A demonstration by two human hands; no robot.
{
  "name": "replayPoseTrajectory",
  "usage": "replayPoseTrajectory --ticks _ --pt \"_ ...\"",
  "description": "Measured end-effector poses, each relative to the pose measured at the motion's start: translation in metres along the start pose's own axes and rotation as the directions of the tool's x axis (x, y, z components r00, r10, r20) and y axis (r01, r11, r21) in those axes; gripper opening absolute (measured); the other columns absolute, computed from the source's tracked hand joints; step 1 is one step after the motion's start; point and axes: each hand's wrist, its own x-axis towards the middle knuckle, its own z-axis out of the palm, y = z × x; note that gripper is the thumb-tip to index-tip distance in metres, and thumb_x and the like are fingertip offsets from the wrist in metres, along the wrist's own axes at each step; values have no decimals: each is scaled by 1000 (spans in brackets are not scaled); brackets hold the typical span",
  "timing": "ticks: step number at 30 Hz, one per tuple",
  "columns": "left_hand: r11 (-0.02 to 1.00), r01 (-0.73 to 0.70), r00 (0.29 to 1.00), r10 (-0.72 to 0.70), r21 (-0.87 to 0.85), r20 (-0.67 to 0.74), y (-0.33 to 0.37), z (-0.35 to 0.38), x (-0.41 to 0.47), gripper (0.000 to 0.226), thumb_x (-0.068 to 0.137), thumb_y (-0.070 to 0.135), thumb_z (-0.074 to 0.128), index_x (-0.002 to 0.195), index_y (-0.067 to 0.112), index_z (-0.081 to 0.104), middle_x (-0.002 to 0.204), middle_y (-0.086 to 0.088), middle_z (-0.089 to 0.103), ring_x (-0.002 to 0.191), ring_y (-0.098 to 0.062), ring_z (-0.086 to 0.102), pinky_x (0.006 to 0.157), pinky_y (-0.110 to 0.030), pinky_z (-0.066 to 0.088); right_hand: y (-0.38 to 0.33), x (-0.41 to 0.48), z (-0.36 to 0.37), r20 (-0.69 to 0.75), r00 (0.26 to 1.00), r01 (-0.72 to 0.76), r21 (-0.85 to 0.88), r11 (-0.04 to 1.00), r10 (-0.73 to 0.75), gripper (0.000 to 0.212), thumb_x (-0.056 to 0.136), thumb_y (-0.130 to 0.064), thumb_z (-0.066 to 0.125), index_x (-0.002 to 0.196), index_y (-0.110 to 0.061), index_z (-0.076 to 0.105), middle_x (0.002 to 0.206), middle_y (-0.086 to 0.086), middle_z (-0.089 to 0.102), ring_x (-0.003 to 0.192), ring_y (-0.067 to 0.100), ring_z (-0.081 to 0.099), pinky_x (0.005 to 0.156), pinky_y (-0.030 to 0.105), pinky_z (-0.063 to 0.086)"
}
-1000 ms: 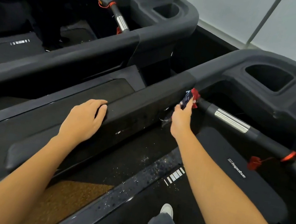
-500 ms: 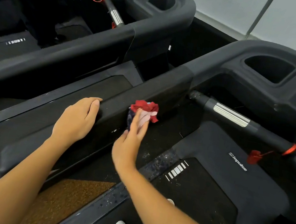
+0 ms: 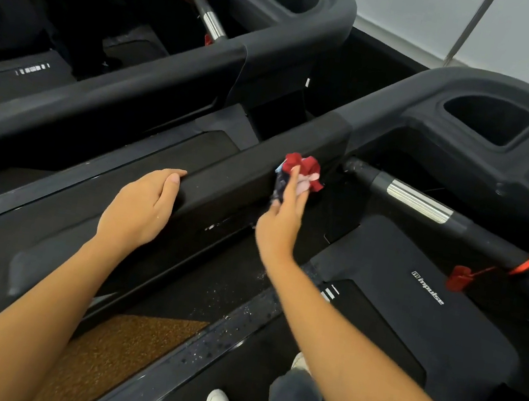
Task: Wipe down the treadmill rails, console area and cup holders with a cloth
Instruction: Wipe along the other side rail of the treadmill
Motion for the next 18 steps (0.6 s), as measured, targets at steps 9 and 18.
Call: replayPoseTrajectory --ticks 9,18 --pt "999 3 1000 -3 -37 -6 1 0 5 42 101 33 22 127 20 52 127 -3 56 117 -21 49 94 -33 34 -10 37 -17 -91 993 -80 -49 996 75 75 92 11 36 149 -30 11 158 -2 1 143 18 16 105 18 23" --pt "1000 9 1000 -10 -29 -22 4 1 4 41 101 32 23 126 20 53 128 -2 55 117 -21 48 90 -29 32 8 -96 60 139 983 -132 63 989 122 74 96 2 37 145 -35 -4 148 -19 -5 131 -4 12 90 -9 16"
